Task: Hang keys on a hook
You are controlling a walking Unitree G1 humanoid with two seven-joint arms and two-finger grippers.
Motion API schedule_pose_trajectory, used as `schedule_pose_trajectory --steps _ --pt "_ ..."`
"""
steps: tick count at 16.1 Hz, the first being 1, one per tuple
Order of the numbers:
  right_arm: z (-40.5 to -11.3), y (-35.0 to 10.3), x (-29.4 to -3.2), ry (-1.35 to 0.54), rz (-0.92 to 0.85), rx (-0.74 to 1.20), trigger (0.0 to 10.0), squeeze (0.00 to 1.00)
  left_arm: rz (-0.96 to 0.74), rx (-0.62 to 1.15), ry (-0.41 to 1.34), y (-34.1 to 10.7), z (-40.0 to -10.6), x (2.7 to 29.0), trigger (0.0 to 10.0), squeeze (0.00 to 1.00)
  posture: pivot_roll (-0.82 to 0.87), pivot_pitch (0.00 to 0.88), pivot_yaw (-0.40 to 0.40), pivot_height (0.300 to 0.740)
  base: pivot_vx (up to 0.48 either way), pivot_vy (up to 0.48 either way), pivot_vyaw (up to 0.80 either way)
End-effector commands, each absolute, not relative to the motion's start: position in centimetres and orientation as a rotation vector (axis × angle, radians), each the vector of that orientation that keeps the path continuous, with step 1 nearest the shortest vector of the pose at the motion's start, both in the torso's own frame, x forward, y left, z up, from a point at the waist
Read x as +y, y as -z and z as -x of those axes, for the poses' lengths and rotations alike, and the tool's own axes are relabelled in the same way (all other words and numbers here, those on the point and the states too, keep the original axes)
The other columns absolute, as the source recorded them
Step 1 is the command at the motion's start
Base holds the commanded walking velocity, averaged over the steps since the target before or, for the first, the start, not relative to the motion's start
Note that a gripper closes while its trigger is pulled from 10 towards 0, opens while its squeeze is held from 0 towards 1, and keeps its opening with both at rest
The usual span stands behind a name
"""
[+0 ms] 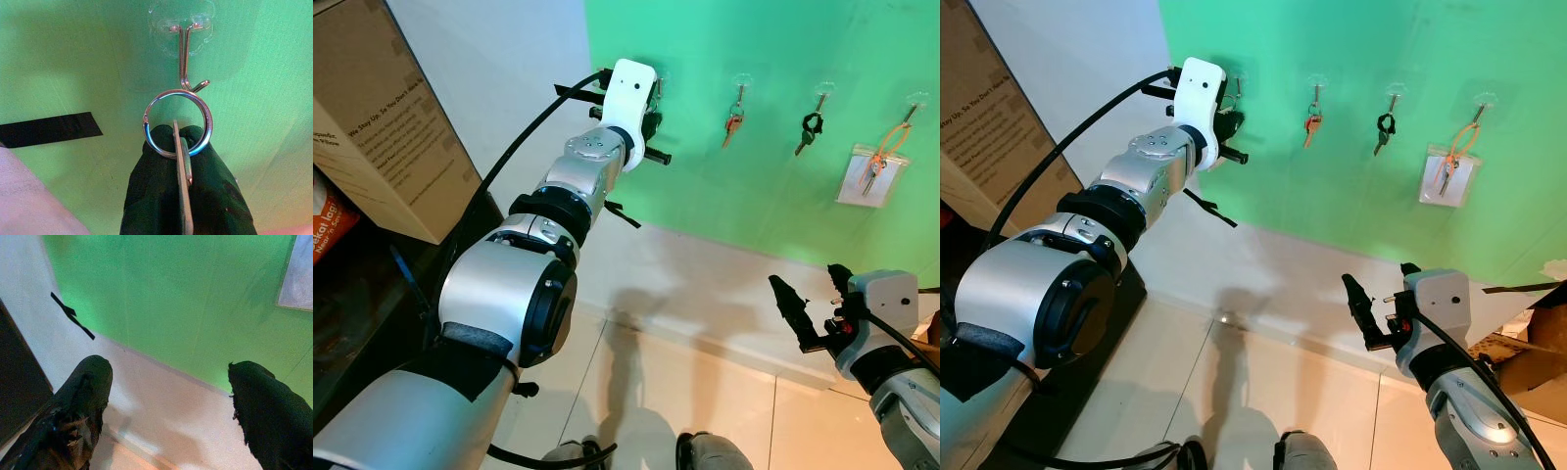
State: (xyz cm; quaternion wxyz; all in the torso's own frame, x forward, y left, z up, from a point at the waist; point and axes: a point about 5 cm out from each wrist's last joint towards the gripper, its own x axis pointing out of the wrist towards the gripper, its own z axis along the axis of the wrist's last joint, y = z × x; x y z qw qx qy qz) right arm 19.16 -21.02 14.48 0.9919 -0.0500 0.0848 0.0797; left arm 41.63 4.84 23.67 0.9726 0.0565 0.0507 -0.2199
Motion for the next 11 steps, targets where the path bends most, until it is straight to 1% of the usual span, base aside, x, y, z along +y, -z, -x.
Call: schedule_pose_trajectory --steps 1,10,11 --pt "-18.98 -15.03 -20.87 -0.170 0.095 0.150 10.0 0.00 -0.123 0.103 0.442 -24.12 -41.73 4.94 10.0 0.00 -0.39 0.103 0.075 0.740 0.000 0.000 0.00" --pt "-18.97 -15.04 -20.88 -0.170 0.096 0.150 10.0 0.00 -0.122 0.108 0.447 -24.06 -41.71 4.90 10.0 0.00 -0.39 0.103 0.075 0.740 0.000 0.000 0.00" --pt "-18.92 -15.02 -20.91 -0.169 0.097 0.152 10.0 0.00 -0.161 0.049 0.466 -24.88 -41.68 4.45 10.0 0.00 -0.39 0.102 0.076 0.740 0.000 0.000 0.00"
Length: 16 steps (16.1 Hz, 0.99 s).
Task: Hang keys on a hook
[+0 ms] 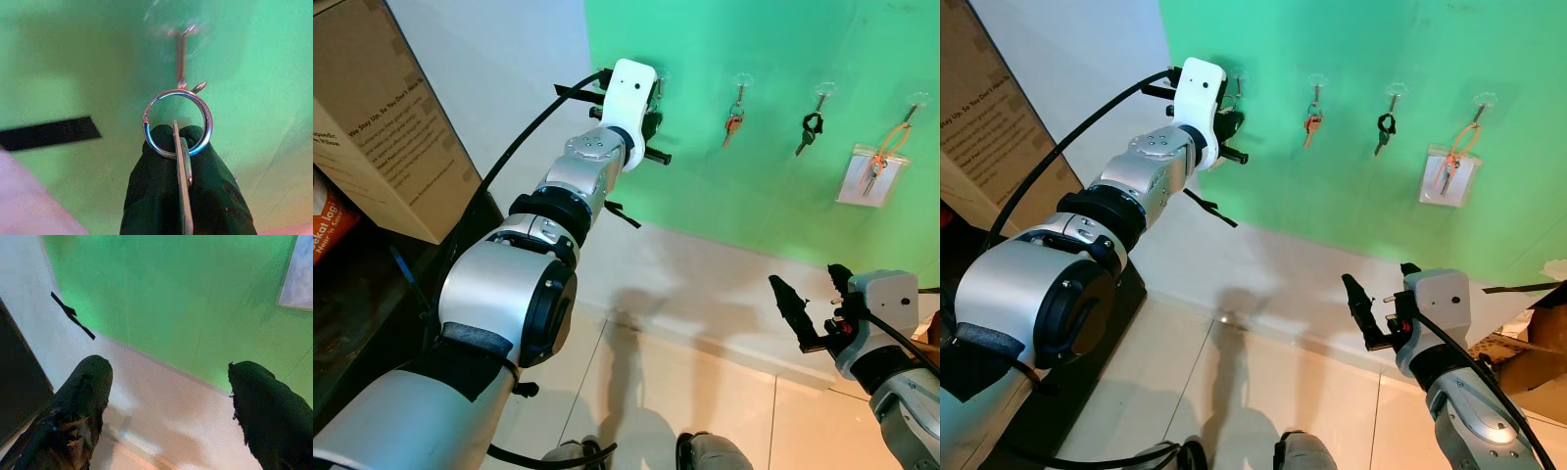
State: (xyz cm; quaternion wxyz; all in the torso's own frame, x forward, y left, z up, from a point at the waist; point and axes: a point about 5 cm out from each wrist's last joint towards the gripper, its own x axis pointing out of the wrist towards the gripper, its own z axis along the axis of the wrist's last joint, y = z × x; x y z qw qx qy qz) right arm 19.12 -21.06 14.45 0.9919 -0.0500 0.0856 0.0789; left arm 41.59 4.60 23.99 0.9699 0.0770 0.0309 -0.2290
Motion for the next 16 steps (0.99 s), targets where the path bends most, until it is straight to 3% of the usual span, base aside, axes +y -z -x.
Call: schedule_pose_trajectory --steps 1,5,16 --pt "-18.9 -15.0 -20.9 -0.167 0.097 0.153 10.0 0.00 -0.204 -0.033 0.492 -26.1 -41.6 3.9 10.0 0.00 -0.39 0.102 0.076 0.740 0.000 0.000 0.00" --pt "-18.9 -15.0 -20.9 -0.166 0.096 0.152 10.0 0.00 -0.221 -0.052 0.508 -26.3 -41.5 3.6 10.0 0.00 -0.39 0.101 0.079 0.740 0.000 0.000 0.00" --pt "-19.1 -15.0 -20.9 -0.161 0.092 0.146 10.0 0.00 -0.202 0.137 0.521 -22.9 -41.3 4.1 10.0 0.00 -0.39 0.099 0.084 0.740 0.000 0.000 0.00"
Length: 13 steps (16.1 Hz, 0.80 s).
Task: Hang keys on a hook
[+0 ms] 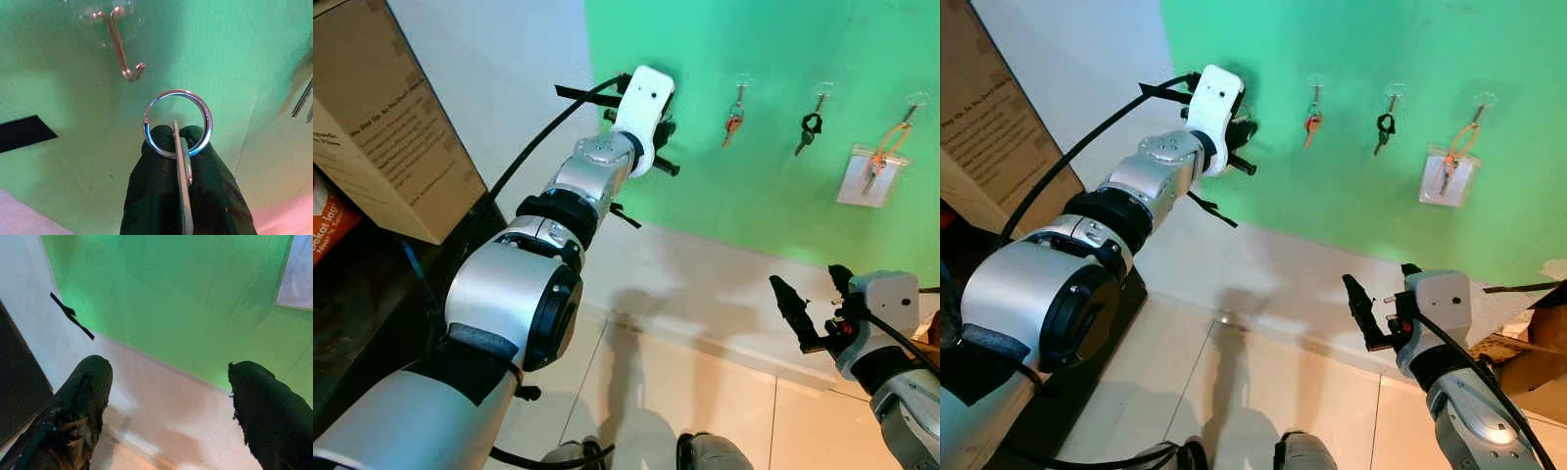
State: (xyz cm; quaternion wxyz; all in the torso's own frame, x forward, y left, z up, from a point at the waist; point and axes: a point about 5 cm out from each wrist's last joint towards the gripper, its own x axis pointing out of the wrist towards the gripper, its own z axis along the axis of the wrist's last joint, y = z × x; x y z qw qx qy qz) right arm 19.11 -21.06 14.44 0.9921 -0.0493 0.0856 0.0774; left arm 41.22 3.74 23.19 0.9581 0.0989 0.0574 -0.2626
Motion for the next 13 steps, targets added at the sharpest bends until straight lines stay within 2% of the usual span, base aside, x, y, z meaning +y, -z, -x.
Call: schedule_pose_trajectory --steps 1,4,5,7,11,13 --pt "-19.1 -15.0 -20.9 -0.161 0.091 0.146 10.0 0.00 -0.205 0.139 0.516 -22.9 -41.3 4.3 10.0 0.00 -0.39 0.098 0.085 0.740 0.000 0.000 0.00" --pt "-19.2 -14.8 -20.9 -0.159 0.088 0.148 10.0 0.00 -0.212 0.078 0.571 -23.3 -41.1 3.7 10.0 0.00 -0.38 0.086 0.090 0.740 0.000 0.000 0.00" --pt "-19.2 -14.5 -20.9 -0.149 0.082 0.150 10.0 0.00 -0.211 0.064 0.669 -22.5 -40.6 2.9 10.0 0.00 -0.37 0.067 0.102 0.740 0.000 0.000 0.00" --pt "-19.4 -14.1 -20.7 -0.139 0.069 0.146 10.0 0.00 -0.239 0.090 0.741 -20.8 -40.0 2.7 10.0 0.00 -0.35 0.045 0.123 0.740 0.000 0.000 0.00" --pt "-19.9 -12.8 -19.3 -0.145 0.006 0.141 10.0 0.00 -0.185 0.060 0.818 -17.3 -38.4 5.0 10.0 0.00 -0.28 0.000 0.144 0.740 0.000 0.000 0.00" --pt "-20.0 -11.9 -18.1 -0.173 -0.022 0.155 10.0 0.00 -0.120 -0.012 0.868 -16.7 -36.2 6.1 10.0 0.00 -0.25 0.000 0.141 0.740 0.000 0.000 0.00"
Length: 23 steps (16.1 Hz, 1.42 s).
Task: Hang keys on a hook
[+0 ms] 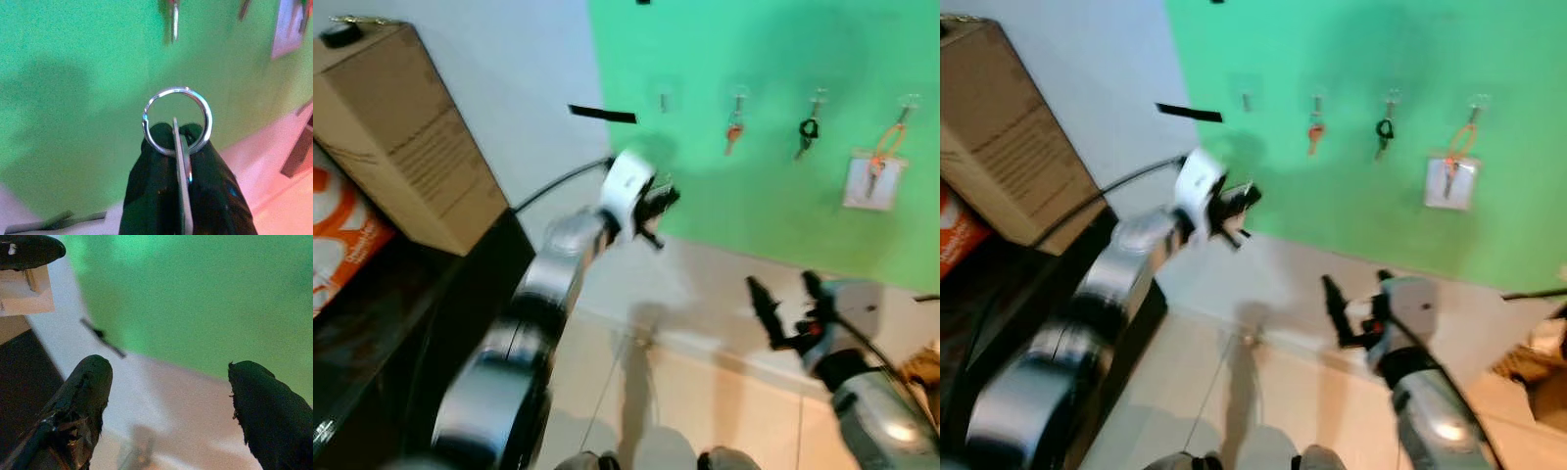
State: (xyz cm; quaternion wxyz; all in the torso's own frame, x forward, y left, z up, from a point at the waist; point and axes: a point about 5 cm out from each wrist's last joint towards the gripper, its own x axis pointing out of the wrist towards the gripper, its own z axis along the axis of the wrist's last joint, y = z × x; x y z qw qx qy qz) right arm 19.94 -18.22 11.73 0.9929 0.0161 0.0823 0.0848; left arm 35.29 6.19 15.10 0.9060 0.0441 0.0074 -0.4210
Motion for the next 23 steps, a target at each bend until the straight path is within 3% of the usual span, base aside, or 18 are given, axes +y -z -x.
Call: schedule_pose_trajectory --steps 1,4,6,7,8,9,11,14,16,21,22,23 --pt "-20.0 -11.4 -17.3 -0.199 -0.031 0.164 10.0 0.00 -0.106 -0.028 0.885 -16.0 -34.6 7.0 10.0 0.00 -0.23 0.000 0.137 0.740 0.000 0.000 0.00" --pt "-21.2 -10.9 -15.5 -0.296 0.008 0.167 10.0 0.00 -0.115 -0.035 0.730 -12.9 -31.1 10.8 10.0 0.00 -0.19 0.000 0.111 0.740 0.000 0.000 0.00" --pt "-22.1 -11.1 -15.8 -0.303 0.019 0.155 10.0 0.00 -0.070 -0.028 0.726 -12.9 -29.9 11.3 10.0 0.00 -0.16 0.000 0.083 0.740 0.000 0.000 0.00" --pt "-23.0 -11.6 -15.7 -0.342 0.004 0.137 10.0 0.00 0.006 -0.031 0.814 -13.6 -28.9 11.2 10.0 0.00 -0.15 0.000 0.063 0.740 0.000 0.000 0.00" --pt "-23.3 -12.0 -15.6 -0.368 -0.014 0.115 10.0 0.84 0.033 -0.022 0.873 -14.0 -28.5 11.3 10.0 0.00 -0.14 0.000 0.053 0.740 0.000 0.000 0.00" --pt "-23.6 -13.3 -15.3 -0.435 -0.104 0.053 10.0 1.00 0.010 0.008 0.978 -14.3 -28.3 11.9 10.0 0.00 -0.14 0.000 0.051 0.740 0.000 0.000 0.00" --pt "-23.8 -14.5 -15.1 -0.526 -0.176 0.015 10.0 1.00 -0.019 0.039 1.064 -14.9 -28.7 12.9 10.0 0.00 -0.14 0.000 0.057 0.740 0.000 0.000 0.00" --pt "-22.9 -17.4 -14.3 -0.798 -0.296 -0.052 10.0 1.00 0.092 0.055 1.272 -18.1 -29.6 13.6 10.0 0.00 -0.16 0.000 0.091 0.740 0.000 0.000 0.00" --pt "-22.6 -18.7 -14.0 -0.872 -0.318 -0.084 10.0 1.00 0.128 0.059 1.375 -19.2 -29.7 13.3 10.0 0.00 -0.17 0.000 0.095 0.740 0.000 0.000 0.00" --pt "-24.2 -20.6 -13.6 -0.838 -0.168 -0.074 10.0 1.00 0.117 0.100 1.525 -19.9 -29.2 12.1 10.0 0.00 -0.17 0.000 0.103 0.740 0.000 0.000 0.00" --pt "-24.5 -20.4 -13.6 -0.809 -0.094 -0.004 10.0 0.46 0.059 0.102 1.520 -19.7 -29.3 12.0 10.0 0.00 -0.17 0.000 0.102 0.740 0.000 0.000 0.00" --pt "-24.9 -20.5 -13.8 -0.764 -0.085 0.040 10.0 0.00 0.005 0.103 1.513 -19.5 -29.3 11.8 10.0 0.00 -0.17 0.000 0.096 0.740 0.000 0.000 0.00"
